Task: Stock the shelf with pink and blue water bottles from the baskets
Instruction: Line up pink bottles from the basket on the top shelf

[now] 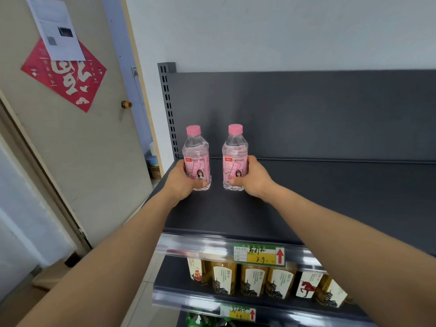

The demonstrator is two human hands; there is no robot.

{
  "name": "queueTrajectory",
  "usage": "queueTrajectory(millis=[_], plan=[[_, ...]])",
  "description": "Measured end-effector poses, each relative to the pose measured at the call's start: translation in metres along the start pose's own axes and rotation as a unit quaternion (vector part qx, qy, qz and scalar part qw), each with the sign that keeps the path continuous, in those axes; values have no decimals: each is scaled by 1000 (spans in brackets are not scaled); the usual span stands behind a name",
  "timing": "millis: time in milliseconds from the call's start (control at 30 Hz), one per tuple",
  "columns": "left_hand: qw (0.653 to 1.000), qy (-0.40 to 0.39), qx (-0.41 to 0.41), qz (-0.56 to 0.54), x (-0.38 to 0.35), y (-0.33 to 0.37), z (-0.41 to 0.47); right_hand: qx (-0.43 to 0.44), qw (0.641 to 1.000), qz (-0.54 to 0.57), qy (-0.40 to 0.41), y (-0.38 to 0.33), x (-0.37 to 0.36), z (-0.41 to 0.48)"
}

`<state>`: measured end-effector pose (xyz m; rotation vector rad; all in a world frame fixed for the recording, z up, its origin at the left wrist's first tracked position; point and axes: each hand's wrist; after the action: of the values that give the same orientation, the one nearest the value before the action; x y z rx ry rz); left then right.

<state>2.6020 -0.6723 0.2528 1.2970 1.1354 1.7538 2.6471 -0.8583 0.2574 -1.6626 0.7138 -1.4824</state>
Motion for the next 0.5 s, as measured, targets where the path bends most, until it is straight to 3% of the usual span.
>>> queueTrajectory(millis=[500], plan=[[998,60,-21,2,17,-26,86,18,998,-34,54,-29,-61,88]])
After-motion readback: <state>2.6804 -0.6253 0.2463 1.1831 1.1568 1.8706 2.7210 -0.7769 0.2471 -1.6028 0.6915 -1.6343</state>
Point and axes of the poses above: each hand's wrist, its own z-axis towards the middle knuckle, its own x-axis out of the back of the hand, y = z × x, and after that the axes turned 5 degrees about -x, right-handed
